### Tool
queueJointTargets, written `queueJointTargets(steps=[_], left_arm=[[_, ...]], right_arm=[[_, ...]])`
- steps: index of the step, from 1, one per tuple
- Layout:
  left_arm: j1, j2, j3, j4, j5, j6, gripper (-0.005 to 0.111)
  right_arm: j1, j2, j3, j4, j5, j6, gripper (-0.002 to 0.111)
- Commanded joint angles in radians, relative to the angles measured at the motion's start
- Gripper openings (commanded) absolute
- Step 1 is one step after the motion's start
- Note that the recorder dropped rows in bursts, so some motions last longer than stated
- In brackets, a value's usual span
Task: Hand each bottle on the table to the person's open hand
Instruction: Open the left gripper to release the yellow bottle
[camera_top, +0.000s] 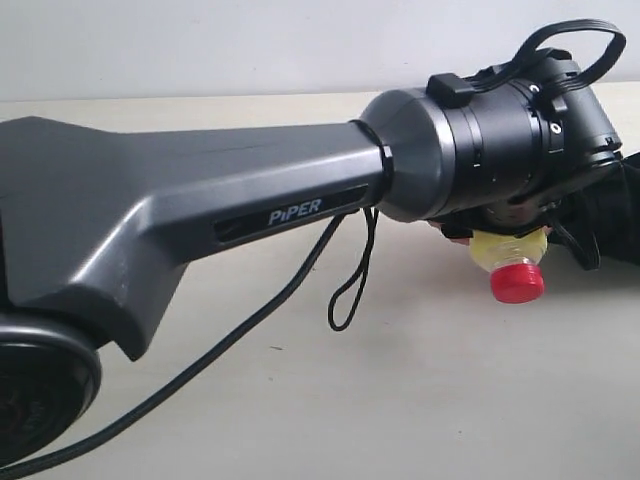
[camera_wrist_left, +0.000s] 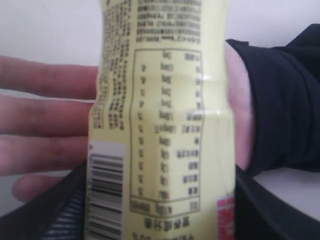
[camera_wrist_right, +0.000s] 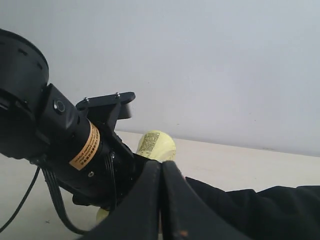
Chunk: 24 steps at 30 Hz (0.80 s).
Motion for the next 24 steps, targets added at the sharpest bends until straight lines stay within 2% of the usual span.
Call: queueJointTargets(steps=[1,12,19,24], left_arm=[[0.023,-0.002,0.001,-0.009,-0.010,-0.004,0.009],[0.029,-0.001,0.001,-0.020,-0.013,0.027,0.034],[0.031,-0.001,0.001,-0.024,-0.026,0.064,0.062],[0.031,-0.001,0.001,-0.026,-0.036,0.079,0.077]], right_arm=[[-0.002,-0.003,0.006,0.000,-0.006,0.000,0.000],[-0.002,-0.003,0.006,0.000,-0.006,0.000,0.000],[-0.002,-0.003,0.006,0.000,-0.006,0.000,0.000],[-0.002,-0.003,0.006,0.000,-0.006,0.000,0.000]])
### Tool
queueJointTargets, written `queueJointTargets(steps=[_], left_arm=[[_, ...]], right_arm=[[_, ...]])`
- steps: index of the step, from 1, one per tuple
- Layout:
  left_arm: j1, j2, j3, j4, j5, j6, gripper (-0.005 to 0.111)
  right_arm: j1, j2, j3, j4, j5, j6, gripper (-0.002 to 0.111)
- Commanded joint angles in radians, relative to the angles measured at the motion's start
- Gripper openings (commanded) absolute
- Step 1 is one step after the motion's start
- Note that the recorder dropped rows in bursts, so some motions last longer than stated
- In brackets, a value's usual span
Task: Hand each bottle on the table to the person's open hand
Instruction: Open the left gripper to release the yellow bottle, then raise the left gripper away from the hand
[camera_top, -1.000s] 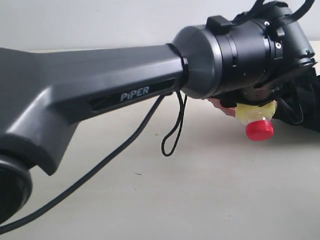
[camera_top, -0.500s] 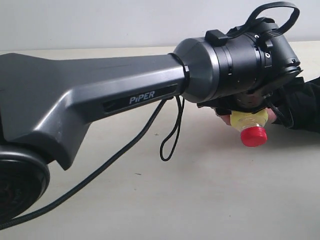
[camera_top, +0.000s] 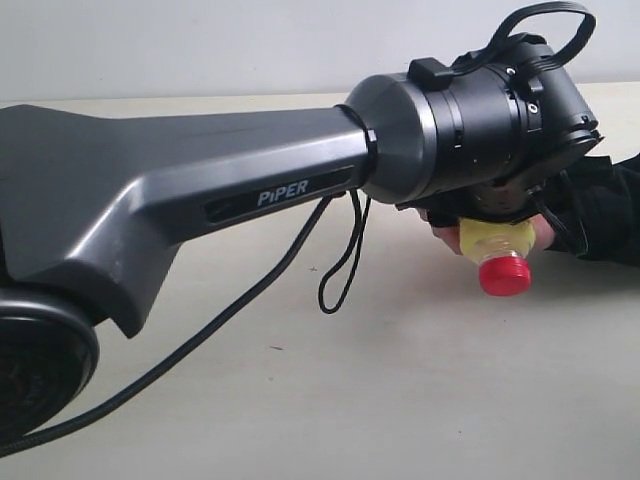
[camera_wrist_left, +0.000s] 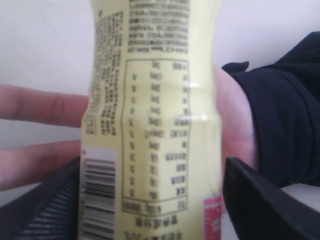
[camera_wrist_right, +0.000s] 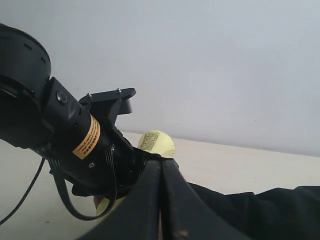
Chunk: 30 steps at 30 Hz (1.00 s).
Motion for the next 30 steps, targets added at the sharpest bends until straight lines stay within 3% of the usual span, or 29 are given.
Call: queueJointTargets(steps=[1,18,23,24,27,30], left_arm=[[0.001,-0.001,0.001,0.002,-0.014,0.013,0.078],[0.014,-0.079,-0.034,-0.004,-0.001,0.157,0.078],[0.030,-0.176,-0.034,-0.001,0.021,0.331,0.075],[0.030,-0.188,-0.034,-0.001,0.029,0.354,0.070],[0.030,-0.248,-0.034,0.049,0.094,0.425,0.005],[-0.004,-0.309,0.009,0.247,0.174,0.391,0.000]], right_arm=[[-0.002,-0.003,0.006,0.000,-0.006,0.000,0.000],[-0.002,-0.003,0.006,0.000,-0.006,0.000,0.000],[-0.002,-0.003,0.006,0.000,-0.006,0.000,0.000],[-0.002,-0.003,0.006,0.000,-0.006,0.000,0.000],[-0.002,-0.003,0.006,0.000,-0.006,0.000,0.000],[-0.002,-0.003,0.006,0.000,-0.006,0.000,0.000]])
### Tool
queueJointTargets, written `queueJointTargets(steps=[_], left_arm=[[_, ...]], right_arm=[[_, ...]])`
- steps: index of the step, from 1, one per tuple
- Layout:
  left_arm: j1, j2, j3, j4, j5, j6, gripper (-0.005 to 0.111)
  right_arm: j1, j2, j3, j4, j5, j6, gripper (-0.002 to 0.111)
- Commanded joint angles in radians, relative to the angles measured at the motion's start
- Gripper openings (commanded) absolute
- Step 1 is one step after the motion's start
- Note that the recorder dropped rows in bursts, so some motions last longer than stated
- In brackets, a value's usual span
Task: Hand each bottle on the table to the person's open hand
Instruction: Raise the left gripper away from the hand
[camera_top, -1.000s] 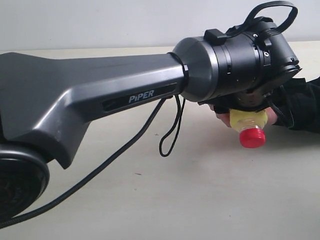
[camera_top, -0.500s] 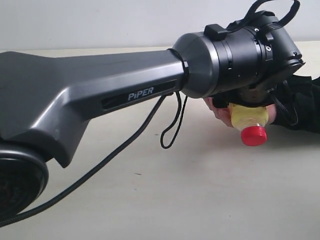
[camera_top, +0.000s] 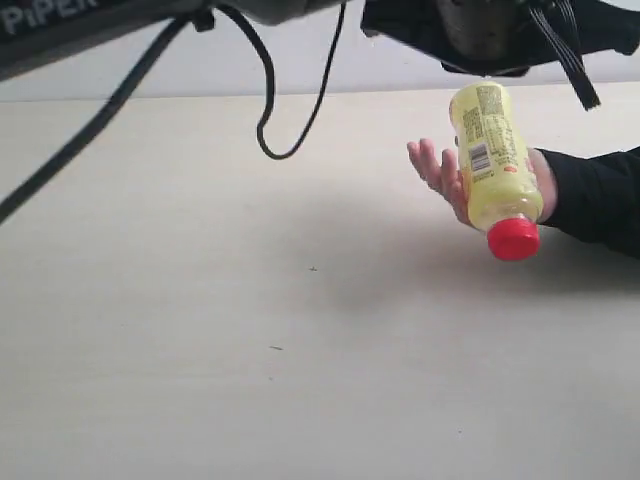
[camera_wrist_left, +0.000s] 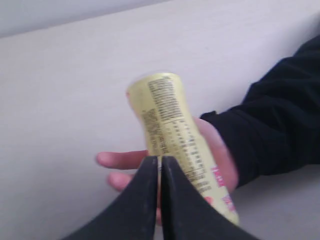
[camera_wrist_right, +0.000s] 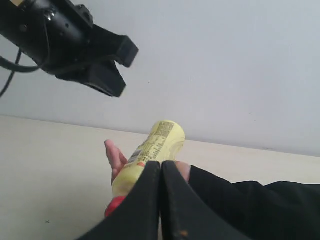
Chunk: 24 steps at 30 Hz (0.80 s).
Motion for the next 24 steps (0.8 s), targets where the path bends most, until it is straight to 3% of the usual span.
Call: queueJointTargets(steps=[1,6,12,15,19,24], left_arm=[[-0.051,-0.086,0.071,0.267,0.080,-0.050,0.000],[-0.176,-0.226,0.403,0.598,0.062,-0.299,0.000],[-0.306,-0.420,0.758,0.844,0.063,-0.542,0.000],[-0.361,-0.533,0.925,0.909,0.069,-0.618,0.000],[-0.432,-0.697,1.102,0.945,0.023,-0.597,0.000],[-0.511,-0.894,1.306,0.929,-0.135,-0.579,0.000]], right_arm=[[-0.002,-0.003,0.006,0.000,-0.006,0.000,0.000],[-0.002,-0.003,0.006,0.000,-0.006,0.000,0.000],[-0.002,-0.003,0.006,0.000,-0.006,0.000,0.000],[-0.002,-0.003,0.006,0.000,-0.006,0.000,0.000],[-0.002,-0.003,0.006,0.000,-0.006,0.000,0.000],[-0.002,-0.003,0.006,0.000,-0.006,0.000,0.000]])
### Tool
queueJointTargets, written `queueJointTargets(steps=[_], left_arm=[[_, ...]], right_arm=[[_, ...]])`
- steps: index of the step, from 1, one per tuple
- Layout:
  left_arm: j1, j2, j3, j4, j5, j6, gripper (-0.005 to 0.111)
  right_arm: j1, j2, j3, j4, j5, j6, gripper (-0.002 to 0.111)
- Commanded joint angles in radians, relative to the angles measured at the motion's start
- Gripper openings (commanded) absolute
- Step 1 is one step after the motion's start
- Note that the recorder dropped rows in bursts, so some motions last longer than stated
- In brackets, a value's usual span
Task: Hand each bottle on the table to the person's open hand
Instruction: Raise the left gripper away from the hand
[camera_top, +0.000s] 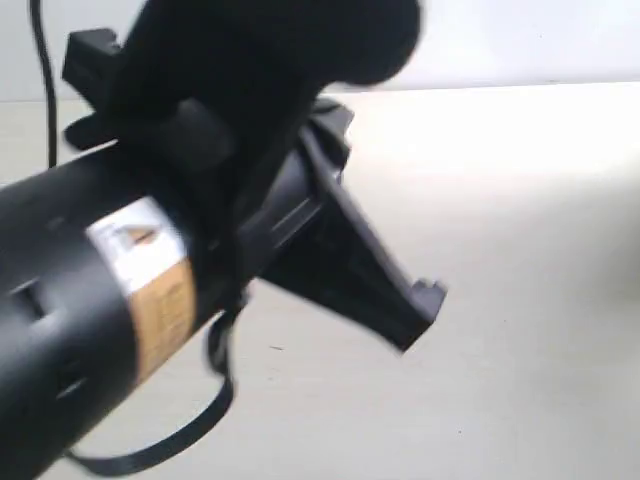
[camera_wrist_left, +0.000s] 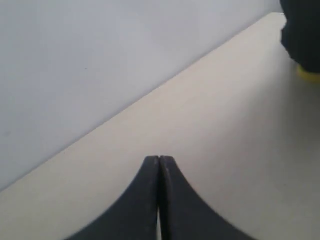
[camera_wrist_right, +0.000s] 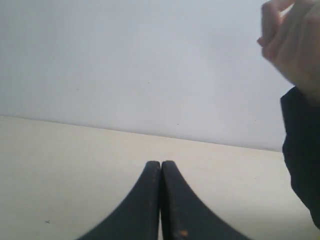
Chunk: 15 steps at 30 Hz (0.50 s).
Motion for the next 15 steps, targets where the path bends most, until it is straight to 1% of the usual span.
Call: queueJointTargets(steps=[1,4,6,10,12,15], left_arm=[[-0.071,-0.170,0.168,0.016,-0.157,0.007,0.000],[-0.113,-0.287,0.258,0.046,-0.303,0.009,0.000],[-0.133,-0.360,0.302,0.064,-0.435,0.010,0.000],[-0.141,-0.472,0.337,0.072,-0.663,0.010,0.000],[-0.141,-0.507,0.337,0.072,-0.714,0.010,0.000],[-0.141,-0.547,0.337,0.072,-0.743,0.010,0.000]], right_arm=[[-0.002,-0.003,0.006,0.000,-0.006,0.000,0.000],[-0.002,-0.003,0.006,0.000,-0.006,0.000,0.000],[-0.002,-0.003,0.006,0.000,-0.006,0.000,0.000],[-0.002,-0.003,0.006,0.000,-0.006,0.000,0.000],[-0.002,-0.003,0.006,0.000,-0.006,0.000,0.000],[-0.002,-0.003,0.006,0.000,-0.006,0.000,0.000]])
